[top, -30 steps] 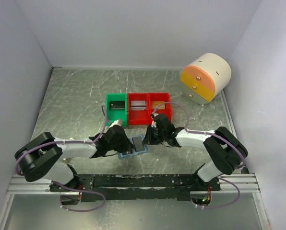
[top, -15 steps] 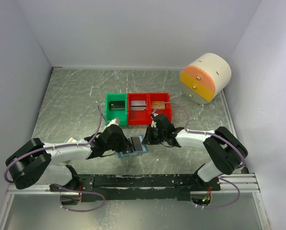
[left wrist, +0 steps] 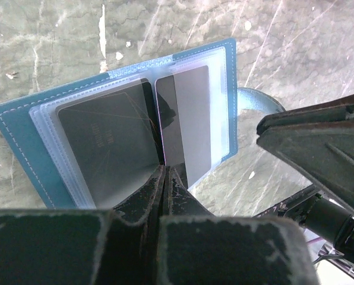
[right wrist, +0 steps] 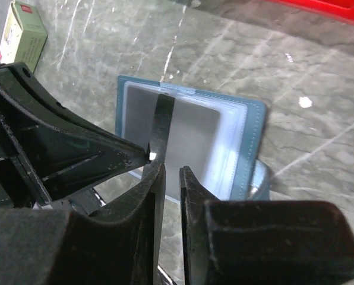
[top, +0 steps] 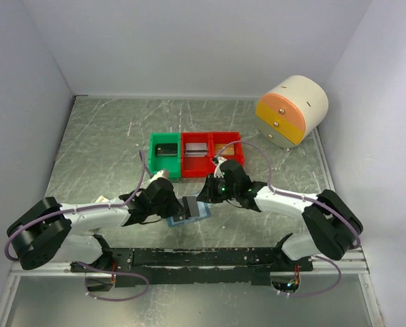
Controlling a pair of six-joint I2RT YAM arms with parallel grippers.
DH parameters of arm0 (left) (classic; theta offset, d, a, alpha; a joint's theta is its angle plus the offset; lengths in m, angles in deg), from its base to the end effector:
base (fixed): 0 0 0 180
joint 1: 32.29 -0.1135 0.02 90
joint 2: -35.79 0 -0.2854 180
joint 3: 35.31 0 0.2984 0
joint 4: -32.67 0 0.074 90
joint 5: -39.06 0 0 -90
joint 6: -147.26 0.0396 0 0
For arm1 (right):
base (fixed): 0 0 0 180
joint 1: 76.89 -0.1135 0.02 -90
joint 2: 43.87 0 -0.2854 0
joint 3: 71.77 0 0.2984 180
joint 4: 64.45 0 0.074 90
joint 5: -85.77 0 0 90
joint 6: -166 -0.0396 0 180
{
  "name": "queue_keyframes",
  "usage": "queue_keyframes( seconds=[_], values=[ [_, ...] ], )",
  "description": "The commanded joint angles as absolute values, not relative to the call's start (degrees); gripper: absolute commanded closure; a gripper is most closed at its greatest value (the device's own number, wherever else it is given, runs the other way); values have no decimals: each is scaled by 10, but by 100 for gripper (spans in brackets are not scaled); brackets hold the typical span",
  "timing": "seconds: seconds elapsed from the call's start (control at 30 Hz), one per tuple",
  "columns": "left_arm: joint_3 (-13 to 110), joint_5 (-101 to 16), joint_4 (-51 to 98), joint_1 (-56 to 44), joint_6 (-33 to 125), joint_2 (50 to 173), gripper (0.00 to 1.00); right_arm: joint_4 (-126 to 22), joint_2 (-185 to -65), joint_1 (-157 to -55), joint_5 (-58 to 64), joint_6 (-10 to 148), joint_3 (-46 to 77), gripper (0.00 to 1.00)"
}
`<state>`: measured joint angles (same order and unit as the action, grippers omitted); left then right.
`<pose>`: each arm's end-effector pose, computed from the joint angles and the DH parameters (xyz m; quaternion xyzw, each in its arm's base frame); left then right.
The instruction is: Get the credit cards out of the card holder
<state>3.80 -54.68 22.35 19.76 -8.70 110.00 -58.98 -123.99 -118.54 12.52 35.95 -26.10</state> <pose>0.1657 -0.2083 0.1357 -0.1243 0.9165 -0.3094 0.2211 0.2188 0.2098 0.1540 -0.0742 0.8954 0.3737 0.2304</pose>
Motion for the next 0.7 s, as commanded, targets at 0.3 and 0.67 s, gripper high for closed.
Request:
queue_keyframes(
  seconds=[0.3,0.67],
  values=[
    [46,-547,263,195,-86,1102,92,-566,-1356,-1199,100,360,-229,82],
    [20,-528,336,195,-129,1132,81,-582,-1367,-1199,133,368,-233,82]
  ],
)
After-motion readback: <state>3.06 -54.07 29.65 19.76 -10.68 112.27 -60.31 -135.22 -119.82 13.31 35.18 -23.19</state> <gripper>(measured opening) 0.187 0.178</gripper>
